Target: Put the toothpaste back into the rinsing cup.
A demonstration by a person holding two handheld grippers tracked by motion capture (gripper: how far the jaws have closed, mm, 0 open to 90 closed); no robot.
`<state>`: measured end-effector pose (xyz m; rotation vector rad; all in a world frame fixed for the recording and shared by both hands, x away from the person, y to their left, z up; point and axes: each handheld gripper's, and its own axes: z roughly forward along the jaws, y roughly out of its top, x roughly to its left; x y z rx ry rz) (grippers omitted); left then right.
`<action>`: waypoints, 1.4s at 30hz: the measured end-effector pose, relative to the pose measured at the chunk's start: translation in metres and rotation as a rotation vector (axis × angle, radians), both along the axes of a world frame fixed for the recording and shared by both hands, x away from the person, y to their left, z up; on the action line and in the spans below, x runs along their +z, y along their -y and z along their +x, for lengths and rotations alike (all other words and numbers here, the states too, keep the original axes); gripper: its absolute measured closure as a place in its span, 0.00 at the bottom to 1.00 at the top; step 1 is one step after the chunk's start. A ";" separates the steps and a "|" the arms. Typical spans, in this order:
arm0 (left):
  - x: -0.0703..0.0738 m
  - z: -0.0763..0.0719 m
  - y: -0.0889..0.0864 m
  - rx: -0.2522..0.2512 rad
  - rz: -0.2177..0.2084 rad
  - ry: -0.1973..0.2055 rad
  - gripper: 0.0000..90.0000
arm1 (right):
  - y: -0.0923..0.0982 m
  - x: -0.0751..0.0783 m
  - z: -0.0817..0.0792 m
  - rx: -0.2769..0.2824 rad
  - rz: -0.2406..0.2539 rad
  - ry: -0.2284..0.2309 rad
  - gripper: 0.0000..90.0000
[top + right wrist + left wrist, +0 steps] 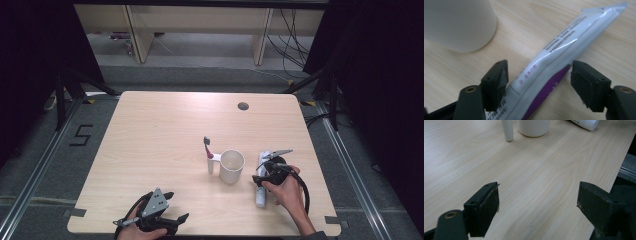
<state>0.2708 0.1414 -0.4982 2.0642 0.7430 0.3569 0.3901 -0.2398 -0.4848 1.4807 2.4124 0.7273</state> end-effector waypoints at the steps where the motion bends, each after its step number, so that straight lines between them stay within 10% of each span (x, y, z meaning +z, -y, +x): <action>1: -0.001 0.000 0.001 0.007 -0.021 0.000 0.19 | 0.002 -0.001 0.001 0.016 0.002 0.000 0.39; 20: -0.001 0.000 0.003 0.004 -0.018 -0.010 0.19 | 0.005 0.006 0.017 0.027 -0.132 -0.157 0.65; 42: 0.000 0.001 0.001 -0.021 0.026 -0.013 0.19 | 0.006 0.013 0.043 0.193 -0.245 -0.293 0.84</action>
